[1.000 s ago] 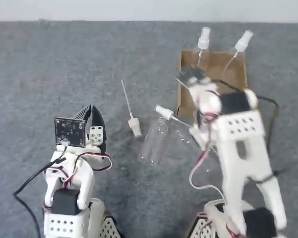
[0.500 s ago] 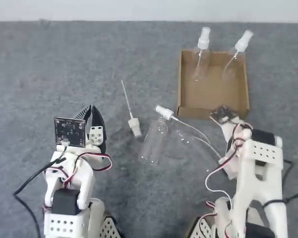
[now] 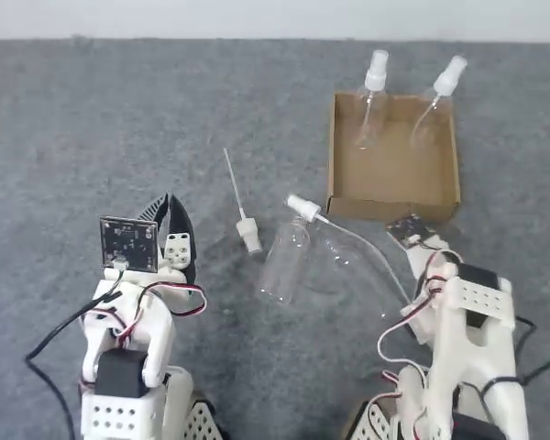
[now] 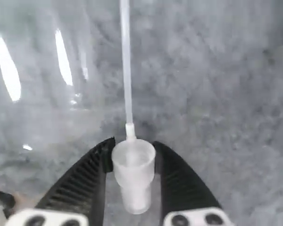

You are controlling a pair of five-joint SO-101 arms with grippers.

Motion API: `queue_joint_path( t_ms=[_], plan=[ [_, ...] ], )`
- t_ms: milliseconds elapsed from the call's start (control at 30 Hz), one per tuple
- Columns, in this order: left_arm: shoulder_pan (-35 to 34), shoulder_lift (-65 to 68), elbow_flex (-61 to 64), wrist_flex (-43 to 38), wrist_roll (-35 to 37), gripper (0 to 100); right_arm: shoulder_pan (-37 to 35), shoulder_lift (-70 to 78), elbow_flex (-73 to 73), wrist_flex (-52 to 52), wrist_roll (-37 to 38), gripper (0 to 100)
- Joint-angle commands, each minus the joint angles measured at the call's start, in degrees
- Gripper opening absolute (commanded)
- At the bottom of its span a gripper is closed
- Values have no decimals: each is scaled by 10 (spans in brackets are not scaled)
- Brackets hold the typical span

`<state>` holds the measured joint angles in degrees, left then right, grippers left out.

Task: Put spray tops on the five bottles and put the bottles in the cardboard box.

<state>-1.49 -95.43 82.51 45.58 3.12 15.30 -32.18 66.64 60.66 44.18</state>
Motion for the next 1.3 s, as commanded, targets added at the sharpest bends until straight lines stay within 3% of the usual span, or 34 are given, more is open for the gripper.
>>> queue_joint_path(
  t_ms=[0, 167, 333, 500, 833, 1267],
  plan=[
    [-3, -7, -6, -20, -1, 12, 66, -22, -37, -7, -13, 10],
    [-3, -7, -6, -20, -1, 12, 128, -22, -114, 23, -12, 10],
    [-3, -7, -6, -20, -1, 12, 99, -22, -206, 110, -17, 10],
    [-3, -7, -6, -20, -3, 12, -34, -22, -323, 211, -95, 10],
    [-3, -7, -6, -20, -4, 12, -429, 21, -484, 247, -299, 12],
    [-3, -7, -6, -20, -4, 12, -562, 479, -842, 232, -319, 13]
  ],
)
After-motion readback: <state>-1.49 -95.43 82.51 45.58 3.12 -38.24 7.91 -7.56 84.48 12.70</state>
